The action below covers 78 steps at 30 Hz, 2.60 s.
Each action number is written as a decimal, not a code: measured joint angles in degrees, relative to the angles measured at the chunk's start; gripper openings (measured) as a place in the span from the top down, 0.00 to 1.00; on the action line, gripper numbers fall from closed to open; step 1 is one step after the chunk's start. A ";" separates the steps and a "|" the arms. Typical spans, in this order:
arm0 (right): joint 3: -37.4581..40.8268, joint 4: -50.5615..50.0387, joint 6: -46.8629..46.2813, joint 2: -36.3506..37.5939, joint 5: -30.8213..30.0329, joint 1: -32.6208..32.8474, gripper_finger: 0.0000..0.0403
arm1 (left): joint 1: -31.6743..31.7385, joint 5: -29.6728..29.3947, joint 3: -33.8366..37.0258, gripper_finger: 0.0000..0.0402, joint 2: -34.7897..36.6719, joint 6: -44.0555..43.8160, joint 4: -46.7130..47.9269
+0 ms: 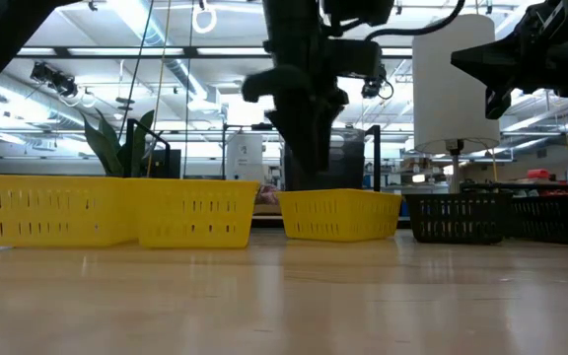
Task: Stack baskets on shelf by color
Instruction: Stack the right yellow bin on top of the middle yellow bin
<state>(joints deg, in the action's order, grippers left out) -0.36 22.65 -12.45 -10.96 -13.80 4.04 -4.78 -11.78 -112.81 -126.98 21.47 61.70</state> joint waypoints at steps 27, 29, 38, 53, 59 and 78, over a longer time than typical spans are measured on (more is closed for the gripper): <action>-0.02 -0.02 0.00 0.00 0.00 0.01 0.96 | 1.71 2.42 8.36 0.60 -0.46 1.65 -12.22; 0.00 0.00 0.00 0.00 0.00 -0.01 0.96 | 1.91 2.39 8.39 0.62 -0.57 2.05 -12.27; -0.02 -0.01 0.00 -0.01 0.00 0.00 0.96 | 2.73 2.42 8.34 0.75 -0.98 2.32 -12.08; 0.00 -0.01 0.00 -0.01 0.00 0.00 0.96 | 0.89 3.42 7.53 0.96 -1.31 -2.73 -8.94; -0.01 -0.02 0.00 -0.02 0.00 0.01 0.96 | -1.69 3.44 3.68 0.98 -0.84 -7.95 -5.36; 0.00 0.00 0.00 -0.01 0.00 0.00 0.96 | -8.82 1.31 -12.44 0.97 -0.73 -24.27 11.79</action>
<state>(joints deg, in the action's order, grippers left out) -0.36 22.65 -12.45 -10.97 -13.80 4.04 -13.59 -10.47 -125.25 -127.71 -2.80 73.49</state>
